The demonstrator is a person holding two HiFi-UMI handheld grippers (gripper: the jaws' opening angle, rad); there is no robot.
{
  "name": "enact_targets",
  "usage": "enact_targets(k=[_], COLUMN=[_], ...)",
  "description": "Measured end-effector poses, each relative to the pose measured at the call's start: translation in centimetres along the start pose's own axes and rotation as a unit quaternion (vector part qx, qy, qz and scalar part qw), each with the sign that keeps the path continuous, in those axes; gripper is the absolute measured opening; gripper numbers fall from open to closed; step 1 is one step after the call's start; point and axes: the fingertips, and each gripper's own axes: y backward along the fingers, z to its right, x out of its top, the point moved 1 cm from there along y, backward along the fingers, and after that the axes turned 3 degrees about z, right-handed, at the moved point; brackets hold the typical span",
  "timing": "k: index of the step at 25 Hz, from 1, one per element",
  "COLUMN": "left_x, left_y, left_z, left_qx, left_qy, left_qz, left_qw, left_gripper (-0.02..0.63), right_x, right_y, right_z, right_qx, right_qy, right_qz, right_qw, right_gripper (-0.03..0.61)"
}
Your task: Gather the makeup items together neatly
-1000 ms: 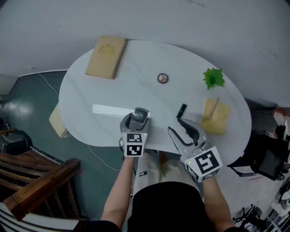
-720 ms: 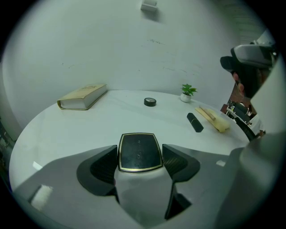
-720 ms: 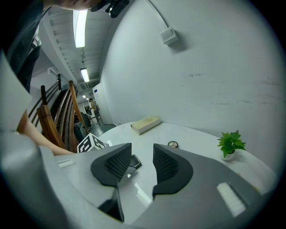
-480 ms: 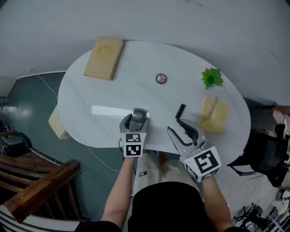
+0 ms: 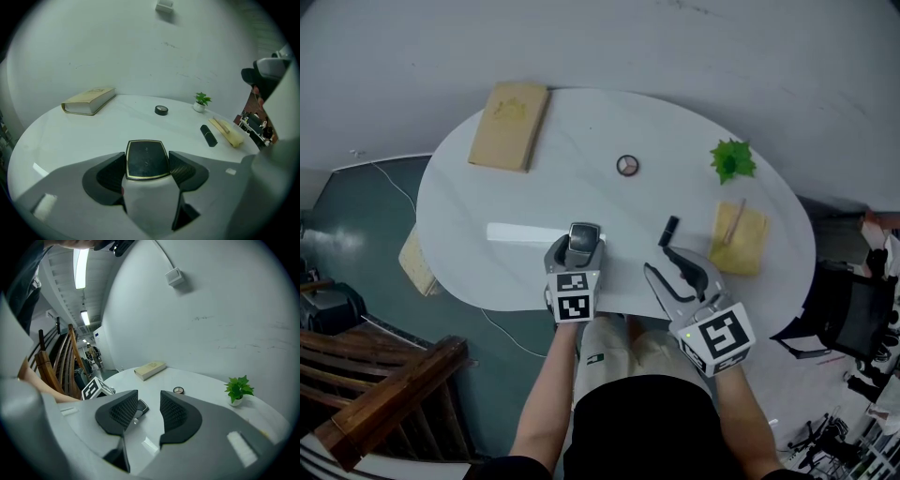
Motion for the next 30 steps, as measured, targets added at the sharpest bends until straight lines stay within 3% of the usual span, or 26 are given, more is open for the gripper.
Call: enact_targets(k=[17,30], left_x=[3.8,4.2], left_y=[-3.6,-3.9], left_z=[-0.4,-0.4], left_qx=[-0.003,-0.010], left_qy=[0.007,0.007], left_qz=[0.011,0.020], left_qw=[0.9999,0.9997], left_gripper=[0.290,0.302], right_x=[0.2,0.6], right_y=[0.3,-0.2], right_z=[2.0,2.5], right_qx=[-0.035,-0.042], right_qy=[-0.017,-0.022], right_qz=[-0.004,-0.005], right_qw=[0.999,0.999], right_gripper=[0.152,0.152])
